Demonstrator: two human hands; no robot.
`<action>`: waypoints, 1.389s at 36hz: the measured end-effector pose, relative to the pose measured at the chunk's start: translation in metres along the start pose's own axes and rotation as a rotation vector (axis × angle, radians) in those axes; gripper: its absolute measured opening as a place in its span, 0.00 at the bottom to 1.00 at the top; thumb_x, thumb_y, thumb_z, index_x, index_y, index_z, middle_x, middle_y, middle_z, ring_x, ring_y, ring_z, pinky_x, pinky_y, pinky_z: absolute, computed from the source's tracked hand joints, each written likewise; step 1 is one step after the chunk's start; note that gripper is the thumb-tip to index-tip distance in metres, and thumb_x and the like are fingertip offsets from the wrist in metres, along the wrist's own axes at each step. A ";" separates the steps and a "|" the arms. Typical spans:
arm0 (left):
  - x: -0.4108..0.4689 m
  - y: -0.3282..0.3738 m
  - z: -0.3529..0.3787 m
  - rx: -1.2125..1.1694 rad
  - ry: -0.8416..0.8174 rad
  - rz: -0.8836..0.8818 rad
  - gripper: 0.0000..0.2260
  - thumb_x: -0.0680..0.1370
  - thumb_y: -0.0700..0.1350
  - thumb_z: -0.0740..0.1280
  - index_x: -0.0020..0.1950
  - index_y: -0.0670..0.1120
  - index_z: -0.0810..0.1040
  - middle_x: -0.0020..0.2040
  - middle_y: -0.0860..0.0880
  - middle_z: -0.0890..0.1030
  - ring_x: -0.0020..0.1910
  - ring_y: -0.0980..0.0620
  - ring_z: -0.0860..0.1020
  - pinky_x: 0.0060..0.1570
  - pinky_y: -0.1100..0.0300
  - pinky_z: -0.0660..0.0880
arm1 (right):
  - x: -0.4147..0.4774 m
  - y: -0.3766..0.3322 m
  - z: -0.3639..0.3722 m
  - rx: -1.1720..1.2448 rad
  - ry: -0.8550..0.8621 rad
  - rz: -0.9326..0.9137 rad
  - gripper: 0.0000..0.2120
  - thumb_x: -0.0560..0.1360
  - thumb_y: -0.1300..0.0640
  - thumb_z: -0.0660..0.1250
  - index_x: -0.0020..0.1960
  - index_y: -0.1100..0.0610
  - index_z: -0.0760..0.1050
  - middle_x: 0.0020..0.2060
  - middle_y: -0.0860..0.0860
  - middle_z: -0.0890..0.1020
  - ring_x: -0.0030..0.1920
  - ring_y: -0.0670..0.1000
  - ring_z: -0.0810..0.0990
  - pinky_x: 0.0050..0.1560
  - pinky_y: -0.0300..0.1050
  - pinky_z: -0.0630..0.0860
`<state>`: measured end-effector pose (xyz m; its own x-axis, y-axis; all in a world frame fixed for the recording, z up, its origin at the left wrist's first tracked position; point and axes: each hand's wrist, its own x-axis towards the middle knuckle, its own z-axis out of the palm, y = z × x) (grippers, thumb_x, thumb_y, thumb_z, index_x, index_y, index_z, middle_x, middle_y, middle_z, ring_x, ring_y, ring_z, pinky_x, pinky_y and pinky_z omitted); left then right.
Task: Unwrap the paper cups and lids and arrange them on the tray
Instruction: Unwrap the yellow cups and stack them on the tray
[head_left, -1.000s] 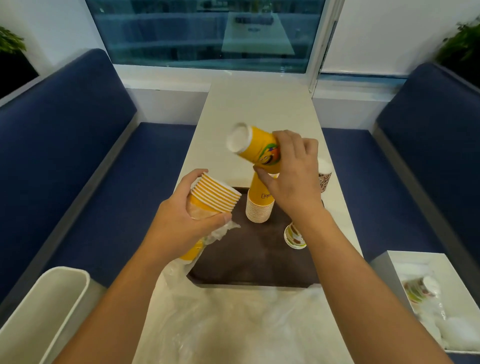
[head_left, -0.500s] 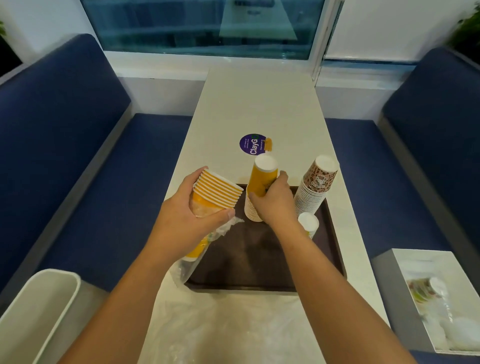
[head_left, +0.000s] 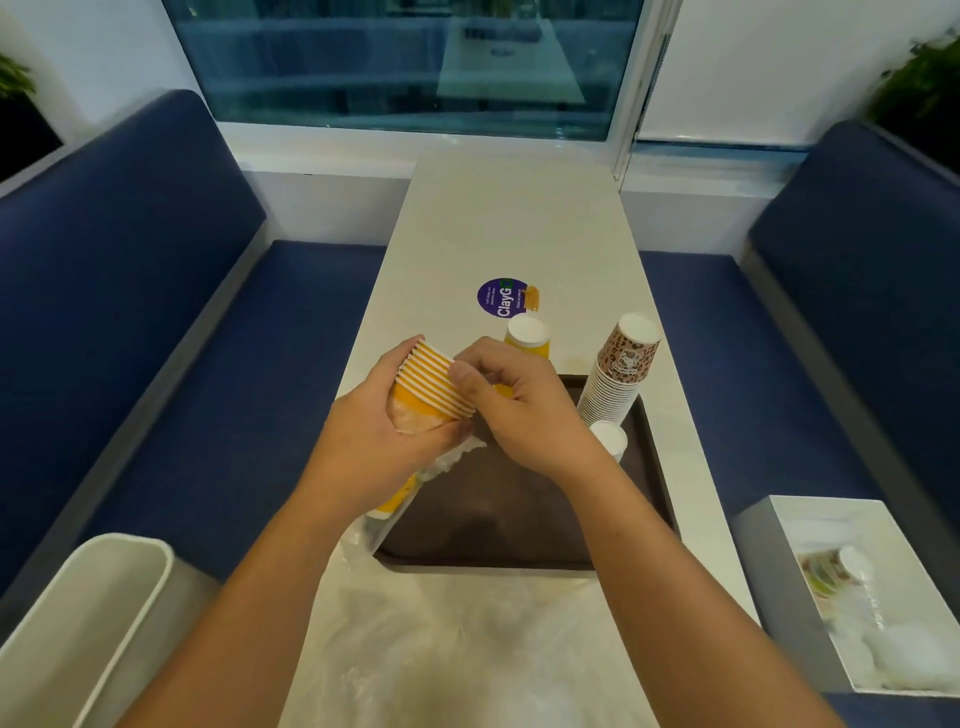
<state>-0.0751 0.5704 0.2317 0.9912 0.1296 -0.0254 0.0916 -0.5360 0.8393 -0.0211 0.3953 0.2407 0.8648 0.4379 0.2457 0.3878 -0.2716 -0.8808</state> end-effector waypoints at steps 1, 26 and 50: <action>-0.002 0.001 -0.002 0.002 0.004 0.005 0.43 0.66 0.68 0.74 0.78 0.65 0.61 0.63 0.59 0.76 0.57 0.52 0.80 0.55 0.59 0.81 | -0.001 -0.004 -0.001 0.043 -0.007 0.023 0.07 0.85 0.54 0.64 0.50 0.51 0.79 0.45 0.44 0.81 0.48 0.43 0.79 0.47 0.37 0.77; -0.015 -0.003 -0.019 0.052 -0.012 0.044 0.37 0.69 0.65 0.77 0.73 0.68 0.63 0.59 0.67 0.75 0.55 0.56 0.80 0.46 0.68 0.75 | -0.001 -0.029 -0.018 -0.323 -0.038 -0.134 0.23 0.84 0.61 0.61 0.75 0.44 0.67 0.68 0.45 0.68 0.63 0.45 0.73 0.59 0.37 0.76; 0.020 -0.016 -0.010 -0.020 -0.023 -0.062 0.42 0.67 0.65 0.74 0.79 0.65 0.62 0.63 0.63 0.75 0.56 0.59 0.77 0.45 0.71 0.72 | 0.047 0.074 -0.016 -0.187 0.421 0.508 0.34 0.70 0.50 0.81 0.67 0.52 0.64 0.58 0.51 0.79 0.59 0.57 0.80 0.53 0.50 0.76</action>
<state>-0.0573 0.5895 0.2230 0.9857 0.1424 -0.0896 0.1508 -0.5107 0.8465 0.0534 0.3818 0.1933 0.9896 -0.1436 -0.0097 -0.0831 -0.5151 -0.8531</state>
